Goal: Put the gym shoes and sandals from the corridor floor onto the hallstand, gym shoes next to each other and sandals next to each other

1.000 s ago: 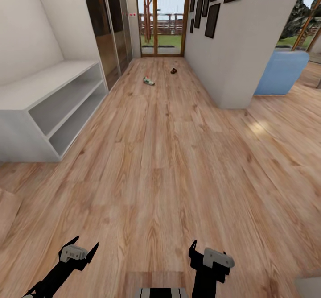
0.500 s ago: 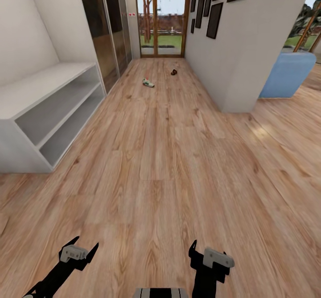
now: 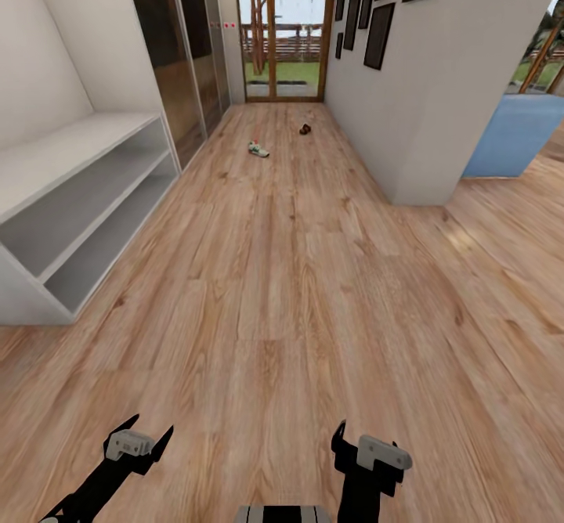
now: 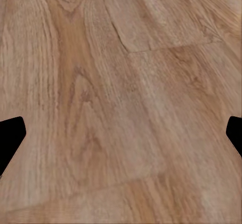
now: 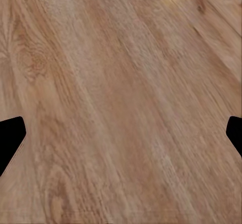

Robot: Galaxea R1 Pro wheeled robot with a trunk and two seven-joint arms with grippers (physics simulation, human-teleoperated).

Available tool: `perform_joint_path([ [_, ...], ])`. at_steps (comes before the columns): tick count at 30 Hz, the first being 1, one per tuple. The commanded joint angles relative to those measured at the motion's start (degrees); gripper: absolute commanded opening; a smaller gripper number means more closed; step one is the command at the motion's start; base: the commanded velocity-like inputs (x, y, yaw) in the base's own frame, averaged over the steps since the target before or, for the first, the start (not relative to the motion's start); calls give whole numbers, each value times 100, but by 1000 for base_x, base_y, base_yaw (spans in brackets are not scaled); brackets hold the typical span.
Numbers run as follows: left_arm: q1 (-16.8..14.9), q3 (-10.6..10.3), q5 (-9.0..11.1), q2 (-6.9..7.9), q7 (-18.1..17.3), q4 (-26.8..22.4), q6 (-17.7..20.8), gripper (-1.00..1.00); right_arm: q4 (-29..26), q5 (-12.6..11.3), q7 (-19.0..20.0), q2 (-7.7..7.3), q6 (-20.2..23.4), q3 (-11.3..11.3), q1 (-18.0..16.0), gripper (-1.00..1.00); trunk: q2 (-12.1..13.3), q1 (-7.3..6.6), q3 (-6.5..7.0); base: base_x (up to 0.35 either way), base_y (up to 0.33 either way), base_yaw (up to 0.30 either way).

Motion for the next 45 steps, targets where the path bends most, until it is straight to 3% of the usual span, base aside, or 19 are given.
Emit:
perform_joint_path([
  [1,-5,24,-49,-4,-22,-4,-29,100,-4,-29,-28,-2,-3,11,-5,100,-2,2,-4,324,-93,0],
  [45,-5,24,-47,9,-22,-4,-29,100,-3,-29,-23,3,-3,11,-5,100,-2,2,-4,323,-89,0],
])
